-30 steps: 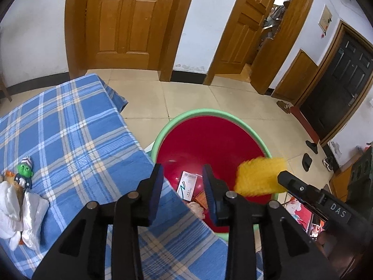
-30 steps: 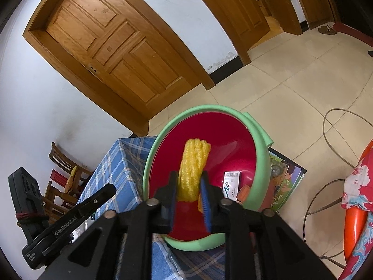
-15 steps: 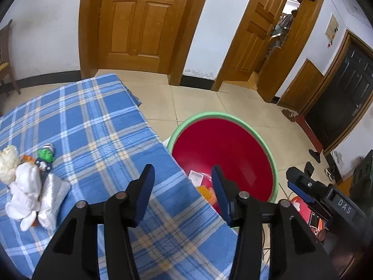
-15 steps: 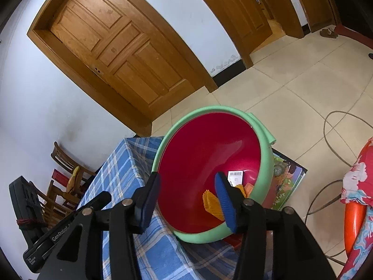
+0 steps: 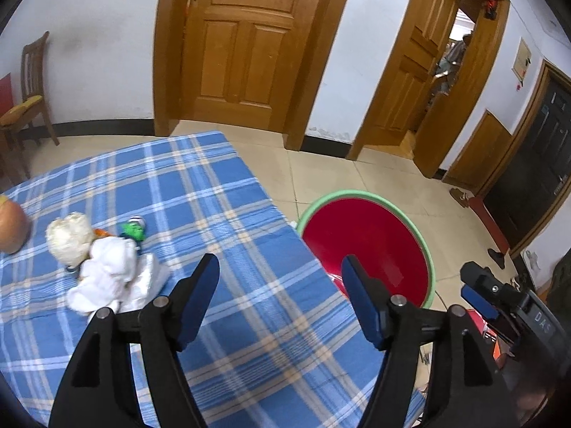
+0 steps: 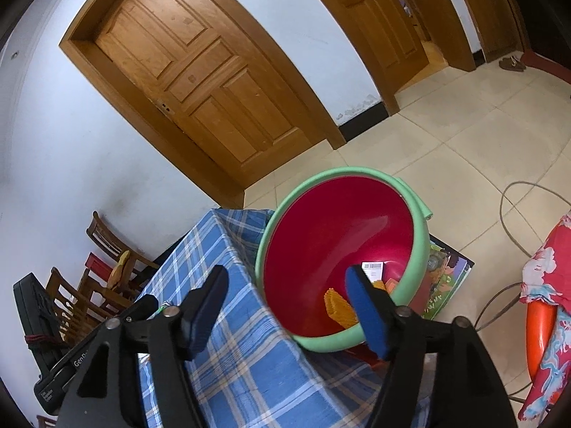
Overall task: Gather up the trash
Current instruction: 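Move both grippers back over the table toward the white socks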
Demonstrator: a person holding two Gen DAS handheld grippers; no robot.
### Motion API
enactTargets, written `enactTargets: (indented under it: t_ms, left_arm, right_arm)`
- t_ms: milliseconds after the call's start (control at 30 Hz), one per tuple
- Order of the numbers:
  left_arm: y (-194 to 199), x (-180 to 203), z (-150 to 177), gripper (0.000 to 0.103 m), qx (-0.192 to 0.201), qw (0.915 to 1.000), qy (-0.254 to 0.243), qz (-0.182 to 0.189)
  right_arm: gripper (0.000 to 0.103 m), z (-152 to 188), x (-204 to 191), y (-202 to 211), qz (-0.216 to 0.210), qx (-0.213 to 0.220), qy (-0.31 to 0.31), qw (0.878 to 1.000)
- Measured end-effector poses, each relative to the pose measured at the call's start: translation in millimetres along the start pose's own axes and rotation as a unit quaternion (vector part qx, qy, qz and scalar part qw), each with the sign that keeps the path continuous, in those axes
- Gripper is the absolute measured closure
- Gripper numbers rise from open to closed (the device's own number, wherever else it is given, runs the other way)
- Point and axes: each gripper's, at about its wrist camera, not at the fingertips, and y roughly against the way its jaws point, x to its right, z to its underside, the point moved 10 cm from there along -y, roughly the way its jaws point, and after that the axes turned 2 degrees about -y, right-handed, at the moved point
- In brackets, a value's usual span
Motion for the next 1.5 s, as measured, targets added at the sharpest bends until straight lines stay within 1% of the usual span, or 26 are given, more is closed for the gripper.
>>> enactTargets:
  t_ms: [67,267,500,767,1067,1367,1500]
  left_arm:
    - [7,-8,1,0.032,0.004,1.0,0.006,-0.007]
    - [27,-35,3,0.032,0.019,0.9991,0.025,-0.029]
    - [48,-78,6,0.032,0.034,0.9961,0.049,-0.065]
    - [52,-115,17,0.032,0.032,0.9929,0.076,-0.086]
    - [33,-143,27,0.032,0.01,0.9912,0.083,-0.102]
    - [2,-141,30,0.032,-0.012,0.9938,0.073,-0.083]
    - [-11,-143,30,0.032,-0.018,0.9939,0.068,-0.085]
  right_arm:
    - [0.021,2,-4,2,0.0,-0.001,0.004,1.0]
    - [0.014,10,-16,5,-0.001,-0.004,0.016,1.0]
    - [0.01,19,-32,5,-0.006,-0.009,0.031,0.999]
    - [0.01,31,-47,-1,-0.005,-0.022,0.047,0.999]
    - [0.01,43,-60,-13,0.001,-0.038,0.063,0.997]
    - [0.01,55,-69,-30,0.009,-0.059,0.075,0.995]
    - [0.01,60,-70,-37,0.012,-0.07,0.08,0.994]
